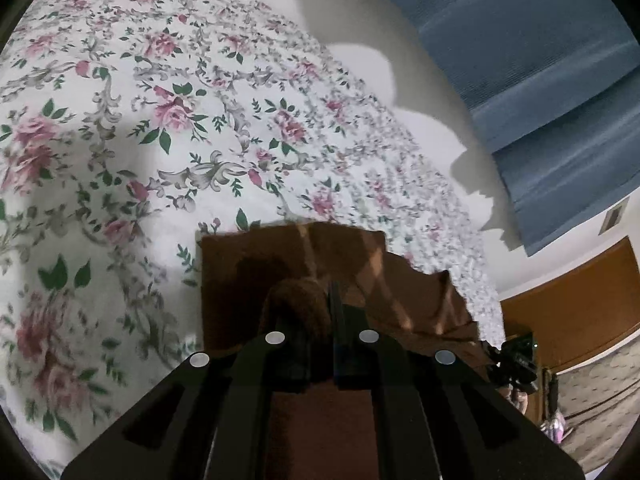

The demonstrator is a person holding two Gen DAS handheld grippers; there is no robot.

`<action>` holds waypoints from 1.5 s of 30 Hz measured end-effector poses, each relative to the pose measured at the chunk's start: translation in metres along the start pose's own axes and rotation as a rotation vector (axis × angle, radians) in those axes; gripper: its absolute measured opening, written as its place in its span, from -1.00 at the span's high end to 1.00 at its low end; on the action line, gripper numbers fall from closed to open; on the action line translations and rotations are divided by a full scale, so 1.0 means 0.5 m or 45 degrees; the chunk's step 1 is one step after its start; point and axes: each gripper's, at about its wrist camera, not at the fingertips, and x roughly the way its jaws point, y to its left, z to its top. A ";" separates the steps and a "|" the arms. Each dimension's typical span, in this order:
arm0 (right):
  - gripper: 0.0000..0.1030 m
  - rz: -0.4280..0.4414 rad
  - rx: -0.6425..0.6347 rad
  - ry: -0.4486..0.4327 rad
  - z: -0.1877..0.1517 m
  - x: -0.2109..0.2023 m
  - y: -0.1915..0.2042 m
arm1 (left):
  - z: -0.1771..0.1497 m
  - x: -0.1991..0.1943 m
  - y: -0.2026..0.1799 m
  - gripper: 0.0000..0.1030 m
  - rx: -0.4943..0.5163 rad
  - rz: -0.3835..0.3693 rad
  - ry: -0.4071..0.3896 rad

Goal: Fold small clothes
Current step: 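Lower the folded hem onto the shirt body with both grippers and release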

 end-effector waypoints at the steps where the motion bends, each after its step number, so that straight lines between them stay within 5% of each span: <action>1: 0.90 -0.001 0.016 -0.004 0.003 0.003 -0.007 | 0.003 0.006 0.002 0.88 -0.002 -0.003 0.004; 5: 0.72 0.029 0.047 -0.024 0.009 -0.005 -0.016 | 0.012 0.011 -0.001 0.85 0.010 -0.019 0.005; 7: 0.29 0.054 0.043 -0.060 0.007 -0.027 -0.009 | 0.014 -0.001 -0.005 0.82 0.012 -0.035 0.003; 9: 0.14 0.090 0.032 -0.099 0.007 -0.050 0.000 | 0.015 -0.021 -0.011 0.59 0.032 -0.054 -0.025; 12: 0.12 0.049 -0.022 -0.145 0.009 -0.079 0.017 | 0.008 -0.058 -0.019 0.21 0.113 -0.022 -0.095; 24: 0.12 -0.184 -0.089 -0.154 0.033 -0.036 0.020 | -0.004 -0.043 -0.011 0.21 0.230 0.080 -0.045; 38: 0.19 -0.280 -0.195 -0.138 0.050 -0.003 0.040 | 0.026 0.020 -0.025 0.08 0.267 0.103 0.002; 40: 0.62 -0.342 -0.241 -0.131 0.047 0.002 0.048 | 0.020 0.033 -0.043 0.36 0.333 0.155 0.013; 41: 0.75 -0.392 -0.276 -0.122 0.046 0.008 0.053 | 0.016 0.039 -0.051 0.80 0.369 0.186 0.024; 42: 0.89 -0.423 -0.301 -0.115 0.044 0.012 0.057 | 0.011 0.046 -0.059 0.93 0.408 0.239 0.026; 45: 0.92 -0.459 -0.368 -0.144 0.036 0.009 0.078 | 0.006 0.037 -0.072 0.93 0.451 0.292 -0.034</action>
